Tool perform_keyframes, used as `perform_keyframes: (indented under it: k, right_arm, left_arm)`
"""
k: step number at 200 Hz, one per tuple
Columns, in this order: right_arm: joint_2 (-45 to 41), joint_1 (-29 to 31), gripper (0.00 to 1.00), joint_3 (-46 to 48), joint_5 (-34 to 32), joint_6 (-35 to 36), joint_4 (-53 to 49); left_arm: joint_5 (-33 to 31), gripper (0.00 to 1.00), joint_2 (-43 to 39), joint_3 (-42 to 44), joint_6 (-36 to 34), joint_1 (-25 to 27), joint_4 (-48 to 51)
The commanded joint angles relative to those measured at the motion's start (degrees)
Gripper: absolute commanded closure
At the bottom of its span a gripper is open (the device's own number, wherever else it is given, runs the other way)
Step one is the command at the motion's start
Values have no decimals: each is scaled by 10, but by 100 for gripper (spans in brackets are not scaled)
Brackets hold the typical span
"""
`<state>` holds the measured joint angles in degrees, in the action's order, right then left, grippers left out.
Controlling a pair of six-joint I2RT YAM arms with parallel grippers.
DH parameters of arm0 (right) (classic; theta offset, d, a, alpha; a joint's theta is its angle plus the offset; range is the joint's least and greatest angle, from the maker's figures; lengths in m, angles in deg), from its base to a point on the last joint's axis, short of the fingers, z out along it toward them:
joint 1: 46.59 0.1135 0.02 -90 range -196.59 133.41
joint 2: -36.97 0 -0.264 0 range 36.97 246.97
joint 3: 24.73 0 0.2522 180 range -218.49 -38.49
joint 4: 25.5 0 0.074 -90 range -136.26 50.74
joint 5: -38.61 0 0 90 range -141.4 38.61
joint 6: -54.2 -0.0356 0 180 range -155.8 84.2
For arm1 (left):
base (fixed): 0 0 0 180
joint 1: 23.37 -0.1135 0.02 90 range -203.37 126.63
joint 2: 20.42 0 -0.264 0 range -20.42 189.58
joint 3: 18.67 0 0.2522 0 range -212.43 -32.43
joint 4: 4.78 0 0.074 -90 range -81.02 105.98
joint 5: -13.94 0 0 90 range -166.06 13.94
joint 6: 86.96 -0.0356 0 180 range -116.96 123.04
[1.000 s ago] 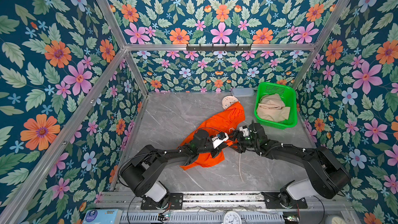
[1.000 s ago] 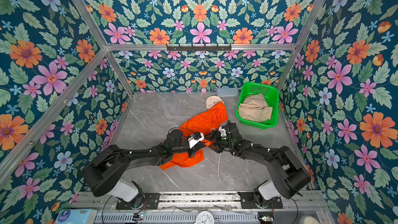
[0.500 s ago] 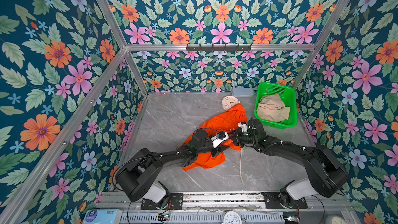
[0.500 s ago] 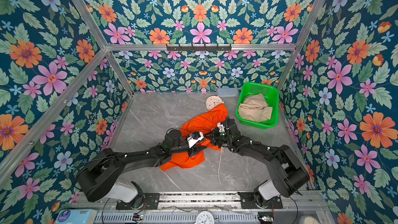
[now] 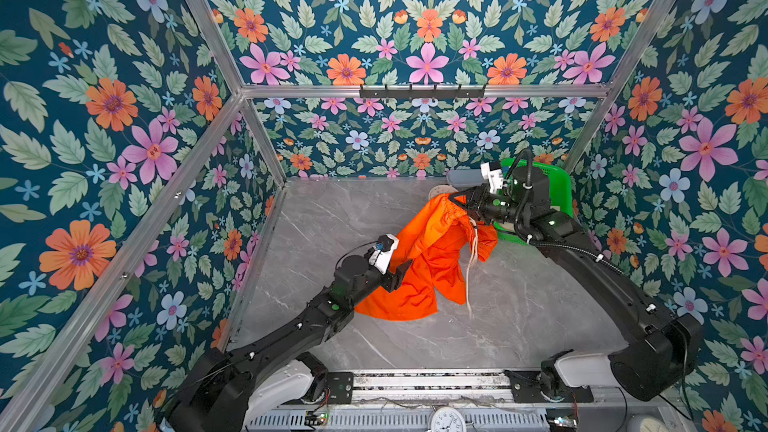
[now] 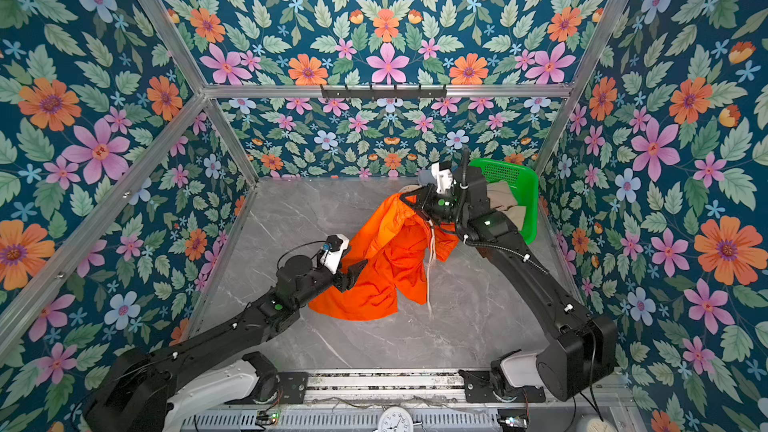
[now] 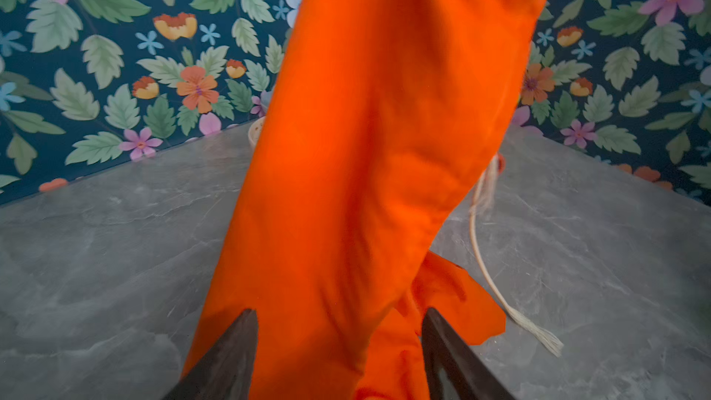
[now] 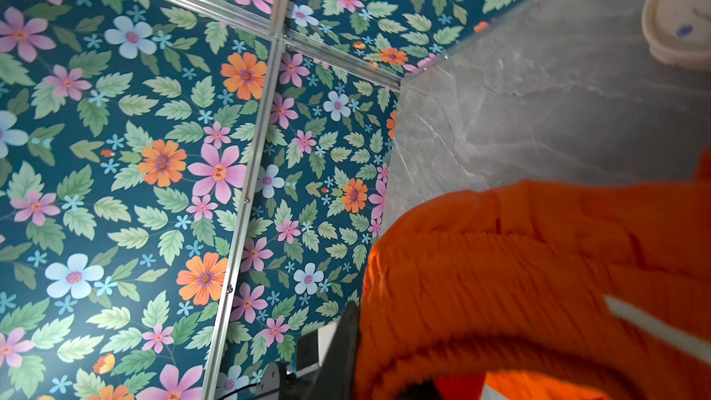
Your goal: Fold and stack the shorts
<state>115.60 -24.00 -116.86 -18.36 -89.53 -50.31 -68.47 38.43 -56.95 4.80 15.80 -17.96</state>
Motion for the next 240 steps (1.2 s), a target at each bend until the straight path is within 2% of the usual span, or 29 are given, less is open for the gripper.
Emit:
perform_keyframes:
  k: [1, 25, 45, 78, 104, 119, 149, 192, 202, 220, 240]
  right_arm:
    - [6, -3, 85, -58, 7, 59, -63]
    - [18, -4, 85, -122, 9, 84, -102]
    - [18, -6, 85, -153, 10, 102, -128]
    - [4, -22, 85, -190, 35, 148, -207]
    - [-15, -58, 85, -181, 71, 180, -277]
    - [-38, -83, 85, -142, 79, 191, -304]
    - [-109, -140, 85, 5, 101, 164, -276]
    - [-190, -235, 85, 178, 103, 145, -251]
    - [-198, -253, 85, 205, 106, 142, -244]
    - [-204, -266, 85, 236, 93, 142, -238]
    - [-204, -267, 85, 252, 85, 144, -228]
  left_arm:
    - [-17, 28, -28, 15, 18, -8, 10]
    - [-35, 28, -43, 23, 10, -10, 27]
    - [-47, 27, -45, 37, 32, -25, 11]
    - [18, 26, -38, 49, 49, -79, -10]
    - [97, 27, -6, 21, 6, -125, 18]
    - [142, 31, 27, -25, -78, -127, 81]
    - [173, 33, 99, -115, -188, -127, 202]
    - [158, 35, 155, -182, -331, -118, 327]
    - [134, 35, 162, -196, -330, -118, 344]
    - [77, 34, 175, -221, -254, -129, 348]
    - [118, 35, 177, -231, -188, -140, 372]
